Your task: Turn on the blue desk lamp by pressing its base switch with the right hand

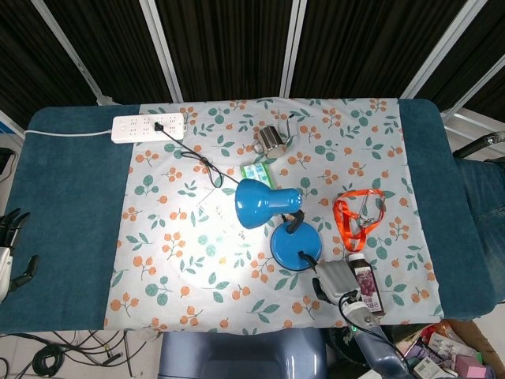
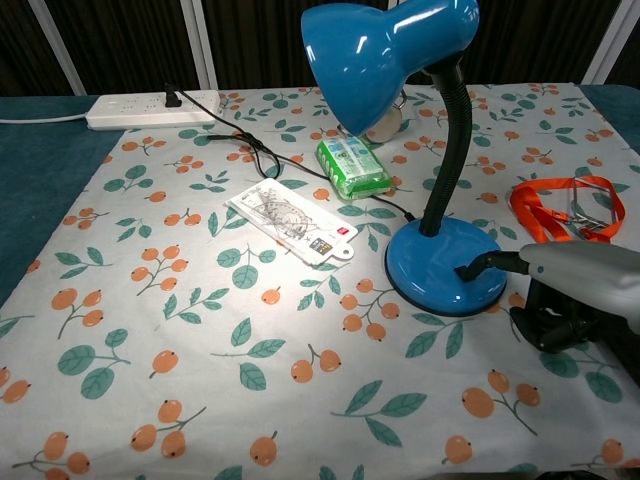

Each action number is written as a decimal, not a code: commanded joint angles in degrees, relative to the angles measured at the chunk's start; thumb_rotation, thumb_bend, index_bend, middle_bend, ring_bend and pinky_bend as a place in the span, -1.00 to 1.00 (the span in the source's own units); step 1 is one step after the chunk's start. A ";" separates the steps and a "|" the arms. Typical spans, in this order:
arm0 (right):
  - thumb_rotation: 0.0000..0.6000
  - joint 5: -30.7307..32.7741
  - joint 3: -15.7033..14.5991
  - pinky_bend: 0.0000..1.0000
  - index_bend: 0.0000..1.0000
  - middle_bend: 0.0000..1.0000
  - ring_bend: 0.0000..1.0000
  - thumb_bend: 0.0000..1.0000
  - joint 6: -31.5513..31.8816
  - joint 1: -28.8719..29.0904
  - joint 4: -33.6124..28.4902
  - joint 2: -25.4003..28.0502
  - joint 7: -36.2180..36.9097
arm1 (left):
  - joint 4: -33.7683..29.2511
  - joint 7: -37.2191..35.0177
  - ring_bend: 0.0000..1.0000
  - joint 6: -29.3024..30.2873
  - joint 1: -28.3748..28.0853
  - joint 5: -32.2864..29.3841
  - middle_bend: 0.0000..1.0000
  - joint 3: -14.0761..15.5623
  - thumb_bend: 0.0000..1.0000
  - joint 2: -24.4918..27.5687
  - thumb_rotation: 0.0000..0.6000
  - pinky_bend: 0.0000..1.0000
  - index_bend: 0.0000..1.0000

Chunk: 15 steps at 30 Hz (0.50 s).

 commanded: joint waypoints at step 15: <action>1.00 -2.37 11.12 -0.36 -0.73 -0.29 -0.04 -0.19 5.84 -3.45 -10.34 20.13 13.36 | -0.07 0.38 -0.87 0.16 0.05 0.12 -0.90 0.06 -0.22 -0.08 1.00 -1.00 -0.83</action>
